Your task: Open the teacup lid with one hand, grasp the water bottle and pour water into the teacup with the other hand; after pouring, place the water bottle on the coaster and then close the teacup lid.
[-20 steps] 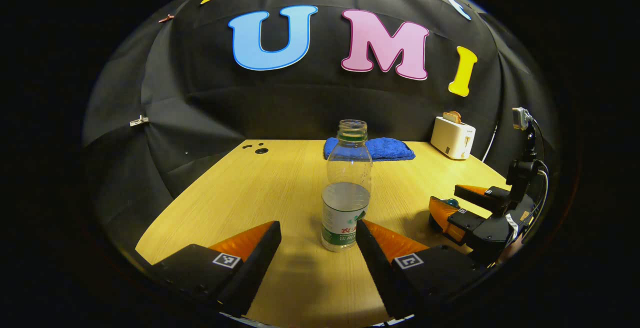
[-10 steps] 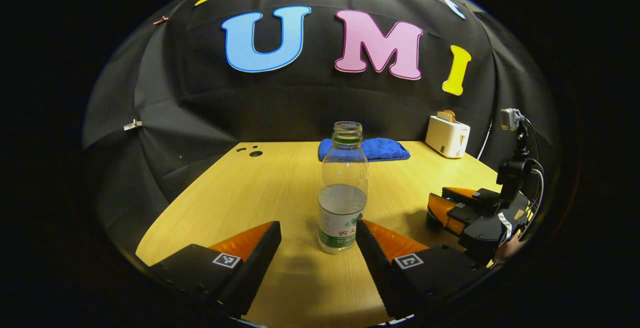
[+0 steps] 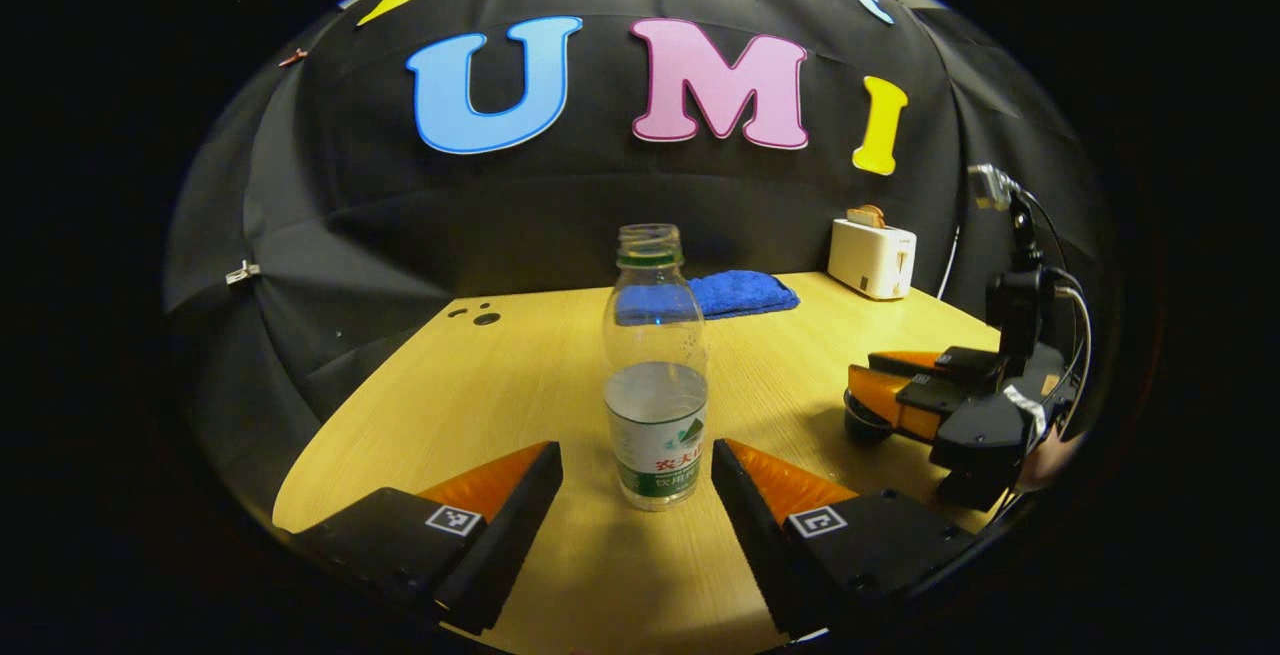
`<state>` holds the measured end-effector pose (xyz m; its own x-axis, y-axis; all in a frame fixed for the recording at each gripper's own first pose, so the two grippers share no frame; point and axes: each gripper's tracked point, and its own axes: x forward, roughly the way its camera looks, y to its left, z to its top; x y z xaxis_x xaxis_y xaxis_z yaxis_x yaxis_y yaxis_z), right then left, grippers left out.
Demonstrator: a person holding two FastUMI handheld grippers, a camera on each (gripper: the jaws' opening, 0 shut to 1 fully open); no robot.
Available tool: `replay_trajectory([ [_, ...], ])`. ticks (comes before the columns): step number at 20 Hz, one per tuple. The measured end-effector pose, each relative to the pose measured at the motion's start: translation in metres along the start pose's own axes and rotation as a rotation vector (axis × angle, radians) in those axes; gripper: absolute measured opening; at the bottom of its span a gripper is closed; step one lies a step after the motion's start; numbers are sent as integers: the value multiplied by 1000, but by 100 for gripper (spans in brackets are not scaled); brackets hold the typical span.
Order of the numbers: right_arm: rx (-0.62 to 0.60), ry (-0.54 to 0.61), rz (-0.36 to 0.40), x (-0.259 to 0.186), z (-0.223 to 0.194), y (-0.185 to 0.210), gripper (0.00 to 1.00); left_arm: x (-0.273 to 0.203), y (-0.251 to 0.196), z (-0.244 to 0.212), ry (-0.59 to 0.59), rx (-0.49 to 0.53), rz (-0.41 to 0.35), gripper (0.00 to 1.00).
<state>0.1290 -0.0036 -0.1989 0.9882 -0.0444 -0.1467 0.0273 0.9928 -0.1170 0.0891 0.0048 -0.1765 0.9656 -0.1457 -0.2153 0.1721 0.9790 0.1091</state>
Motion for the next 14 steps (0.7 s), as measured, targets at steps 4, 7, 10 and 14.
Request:
replay_trajectory([
  [4, 17, -32, 1, -3, 28, -7, 25, 22, -1, 1, -20, -43, 2, 95],
  [7, 28, -39, -13, -12, 40, -16, 28, 48, -8, 7, -47, -50, -25, 96],
  [10, 36, -32, -34, -25, 42, -28, 28, 75, -8, 15, -86, -29, -39, 96],
  [14, 42, -11, -63, -38, 36, -46, 28, 101, -10, 16, -98, -28, -67, 96],
])
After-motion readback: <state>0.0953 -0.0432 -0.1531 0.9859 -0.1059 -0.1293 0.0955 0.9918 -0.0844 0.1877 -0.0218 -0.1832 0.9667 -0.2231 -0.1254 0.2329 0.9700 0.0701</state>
